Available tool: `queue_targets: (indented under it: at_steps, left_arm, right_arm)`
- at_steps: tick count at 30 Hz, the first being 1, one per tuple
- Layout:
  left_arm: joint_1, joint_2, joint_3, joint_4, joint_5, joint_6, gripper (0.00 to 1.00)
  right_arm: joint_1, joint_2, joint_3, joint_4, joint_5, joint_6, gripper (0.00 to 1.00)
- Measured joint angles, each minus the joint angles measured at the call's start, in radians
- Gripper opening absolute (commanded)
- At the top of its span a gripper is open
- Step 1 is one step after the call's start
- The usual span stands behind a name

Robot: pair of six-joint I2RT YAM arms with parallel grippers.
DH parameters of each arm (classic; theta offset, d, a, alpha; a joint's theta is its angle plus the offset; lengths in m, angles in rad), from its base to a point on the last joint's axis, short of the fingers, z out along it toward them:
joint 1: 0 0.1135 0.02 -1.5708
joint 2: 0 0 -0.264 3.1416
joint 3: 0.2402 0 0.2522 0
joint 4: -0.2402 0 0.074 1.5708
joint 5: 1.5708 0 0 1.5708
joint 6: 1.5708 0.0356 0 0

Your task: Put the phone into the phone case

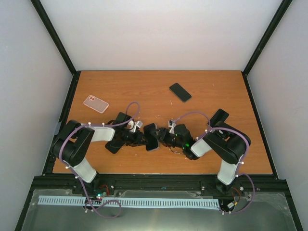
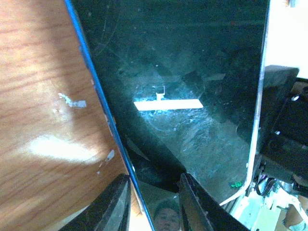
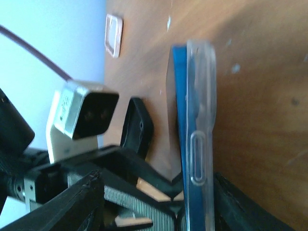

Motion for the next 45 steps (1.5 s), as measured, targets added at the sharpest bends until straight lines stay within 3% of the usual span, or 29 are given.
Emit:
queue_targets:
  at_steps: [7, 13, 19, 23, 29, 33, 40, 45]
  left_arm:
    - [-0.004, 0.0, -0.003, 0.016, 0.003, 0.0, 0.26]
    - [-0.008, 0.0, -0.005, 0.02, -0.002, 0.0, 0.29]
    - [-0.008, -0.002, -0.027, 0.048, 0.025, -0.013, 0.34]
    - [-0.007, -0.029, -0.039, 0.053, 0.042, -0.034, 0.41]
    - [-0.007, -0.082, -0.039, 0.077, 0.055, -0.051, 0.35]
    - [-0.007, -0.051, -0.039, 0.089, 0.055, -0.054, 0.35]
    - [-0.007, -0.026, -0.025, 0.075, 0.037, -0.049, 0.34]
    - [-0.007, -0.029, -0.002, 0.048, 0.011, -0.041, 0.52]
  right_arm:
    - [0.012, 0.046, -0.043, 0.099, -0.105, 0.067, 0.51]
    - [0.006, 0.042, -0.108, 0.128, -0.111, 0.082, 0.35]
    - [0.003, 0.005, -0.099, 0.034, -0.089, 0.018, 0.22]
    - [-0.003, -0.006, -0.098, 0.018, -0.078, -0.012, 0.22]
    - [-0.014, 0.014, -0.087, 0.032, -0.086, -0.023, 0.26]
    - [-0.015, 0.048, -0.087, 0.064, -0.095, -0.008, 0.19]
    - [-0.015, 0.079, -0.09, 0.109, -0.101, 0.007, 0.19]
    - [-0.015, 0.081, -0.093, 0.116, -0.101, -0.003, 0.18]
